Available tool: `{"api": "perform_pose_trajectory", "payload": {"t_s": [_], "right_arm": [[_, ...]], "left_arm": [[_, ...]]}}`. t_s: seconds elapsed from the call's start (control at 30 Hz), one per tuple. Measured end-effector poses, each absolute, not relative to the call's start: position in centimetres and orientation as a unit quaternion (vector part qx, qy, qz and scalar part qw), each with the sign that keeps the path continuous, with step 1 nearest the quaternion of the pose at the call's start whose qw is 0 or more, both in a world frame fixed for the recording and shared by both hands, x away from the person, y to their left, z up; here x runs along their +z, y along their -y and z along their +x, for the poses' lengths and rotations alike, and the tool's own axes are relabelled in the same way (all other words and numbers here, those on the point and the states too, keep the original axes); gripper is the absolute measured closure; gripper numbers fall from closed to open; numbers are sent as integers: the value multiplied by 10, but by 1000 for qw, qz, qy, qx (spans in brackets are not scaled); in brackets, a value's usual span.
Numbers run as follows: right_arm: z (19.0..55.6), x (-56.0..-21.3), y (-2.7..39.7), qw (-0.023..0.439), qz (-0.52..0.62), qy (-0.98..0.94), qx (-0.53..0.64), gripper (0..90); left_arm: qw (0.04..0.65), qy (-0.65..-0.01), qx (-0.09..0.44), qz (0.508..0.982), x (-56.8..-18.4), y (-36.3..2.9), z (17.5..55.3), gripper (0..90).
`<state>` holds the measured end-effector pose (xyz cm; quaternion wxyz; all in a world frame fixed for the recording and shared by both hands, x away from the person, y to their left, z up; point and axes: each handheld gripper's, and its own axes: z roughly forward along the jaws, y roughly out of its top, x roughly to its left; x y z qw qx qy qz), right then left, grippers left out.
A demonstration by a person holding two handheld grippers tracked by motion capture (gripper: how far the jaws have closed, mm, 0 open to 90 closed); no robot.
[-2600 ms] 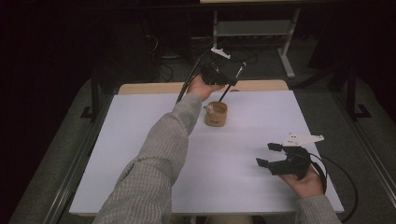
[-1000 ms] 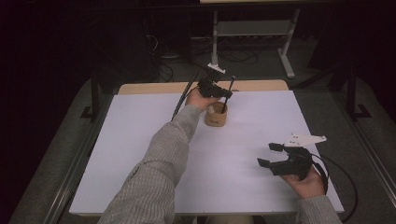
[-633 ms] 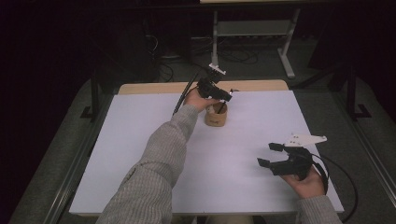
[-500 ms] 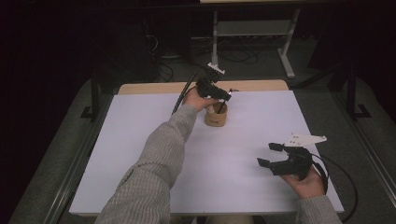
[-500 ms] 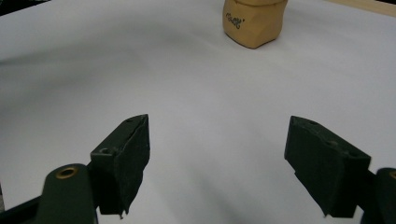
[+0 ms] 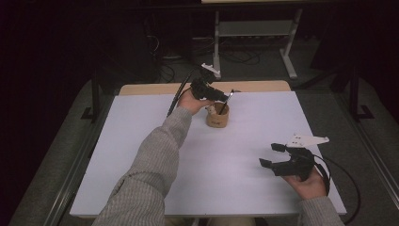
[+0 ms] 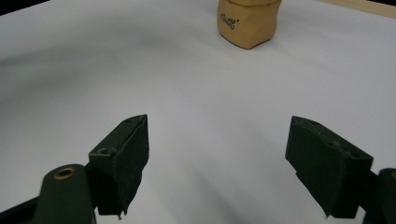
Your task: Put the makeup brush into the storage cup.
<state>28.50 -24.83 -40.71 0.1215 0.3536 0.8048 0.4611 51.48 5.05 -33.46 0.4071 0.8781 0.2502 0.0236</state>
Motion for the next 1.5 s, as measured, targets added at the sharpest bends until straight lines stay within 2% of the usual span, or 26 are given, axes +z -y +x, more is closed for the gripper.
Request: {"api": "perform_pose_trajectory", "payload": {"t_s": [0.47,1.5], "right_arm": [[287,-409,245,122,357,-806,456,201],[288,-415,245,125,363,-804,454,194]], "left_arm": [[403,-257,26,878,-330,-70,506,585],[412,-261,46,872,-326,-106,485,521]]}}
